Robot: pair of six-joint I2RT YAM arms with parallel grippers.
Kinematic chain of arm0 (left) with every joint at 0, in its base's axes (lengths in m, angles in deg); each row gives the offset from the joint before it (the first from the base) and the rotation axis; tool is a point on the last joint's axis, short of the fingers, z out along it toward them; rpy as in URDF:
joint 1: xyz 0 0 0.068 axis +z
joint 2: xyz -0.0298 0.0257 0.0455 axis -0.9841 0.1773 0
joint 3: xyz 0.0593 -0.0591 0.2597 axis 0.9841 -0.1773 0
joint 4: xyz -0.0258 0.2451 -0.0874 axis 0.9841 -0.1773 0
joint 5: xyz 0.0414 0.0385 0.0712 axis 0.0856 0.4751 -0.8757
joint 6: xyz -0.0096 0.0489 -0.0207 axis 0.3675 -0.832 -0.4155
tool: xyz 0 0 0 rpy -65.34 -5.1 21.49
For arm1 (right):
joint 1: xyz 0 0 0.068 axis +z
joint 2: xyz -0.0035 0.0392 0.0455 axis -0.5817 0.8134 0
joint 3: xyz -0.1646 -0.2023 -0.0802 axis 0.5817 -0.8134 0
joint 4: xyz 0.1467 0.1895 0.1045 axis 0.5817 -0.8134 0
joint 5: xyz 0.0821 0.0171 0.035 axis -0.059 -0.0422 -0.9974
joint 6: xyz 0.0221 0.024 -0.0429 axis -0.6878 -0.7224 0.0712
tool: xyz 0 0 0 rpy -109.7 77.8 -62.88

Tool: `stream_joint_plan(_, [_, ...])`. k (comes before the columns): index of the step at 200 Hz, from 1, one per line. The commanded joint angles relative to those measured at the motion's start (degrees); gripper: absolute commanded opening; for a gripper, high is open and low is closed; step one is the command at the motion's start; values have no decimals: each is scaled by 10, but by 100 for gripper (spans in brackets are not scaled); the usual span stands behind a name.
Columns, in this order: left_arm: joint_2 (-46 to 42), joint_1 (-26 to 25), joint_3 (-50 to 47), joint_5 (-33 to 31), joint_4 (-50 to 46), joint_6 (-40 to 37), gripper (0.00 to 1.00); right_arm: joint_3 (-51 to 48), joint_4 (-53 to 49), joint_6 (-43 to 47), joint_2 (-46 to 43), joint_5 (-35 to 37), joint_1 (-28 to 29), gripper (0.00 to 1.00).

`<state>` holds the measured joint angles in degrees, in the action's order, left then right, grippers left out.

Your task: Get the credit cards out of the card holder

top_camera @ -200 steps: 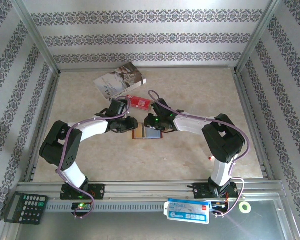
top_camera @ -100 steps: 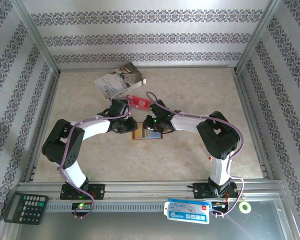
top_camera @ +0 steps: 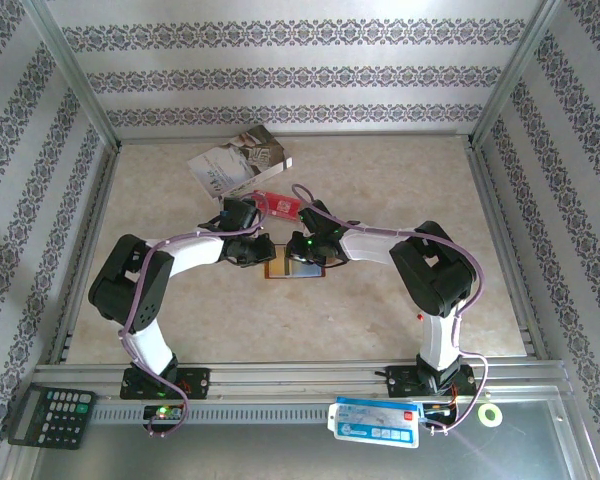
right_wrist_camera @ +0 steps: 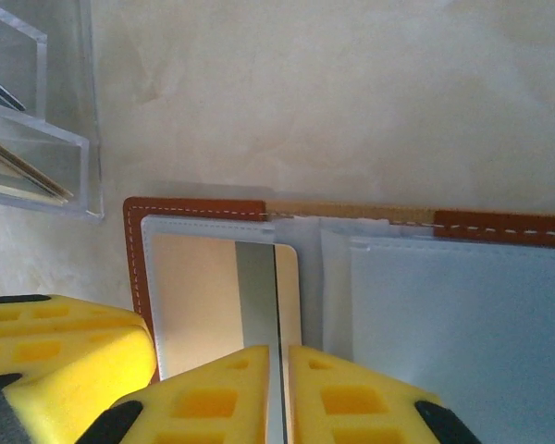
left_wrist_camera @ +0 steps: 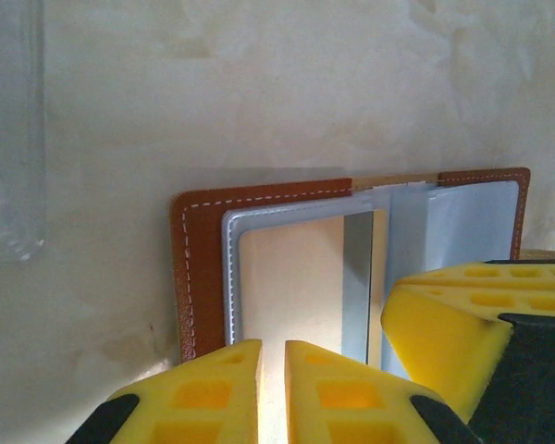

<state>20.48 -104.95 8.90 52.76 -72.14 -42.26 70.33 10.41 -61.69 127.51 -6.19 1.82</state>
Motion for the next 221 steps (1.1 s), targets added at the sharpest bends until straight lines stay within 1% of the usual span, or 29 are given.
stream_joint_plan(1, [7, -10, 15, -10, -28, -10, 13, 7, -6, -5, 7, 10, 3, 15])
stream_joint_plan(59, [13, -11, 13, -29, -38, -16, 12, 7, -10, -7, 13, 12, 0, 17])
stream_joint_plan(106, [19, -13, 8, -31, -35, -13, 9, 4, -21, -9, 14, 23, -1, 17])
stream_joint_plan(164, [26, -14, 7, -34, -36, -13, 7, 5, -25, -11, 19, 28, -1, 17])
stream_joint_plan(190, [28, -14, 6, -34, -36, -13, 7, 7, -22, -12, 24, 18, -1, 15])
stream_joint_plan(221, [29, -15, 6, -32, -35, -14, 7, 8, -6, -16, 28, -5, -3, 15])
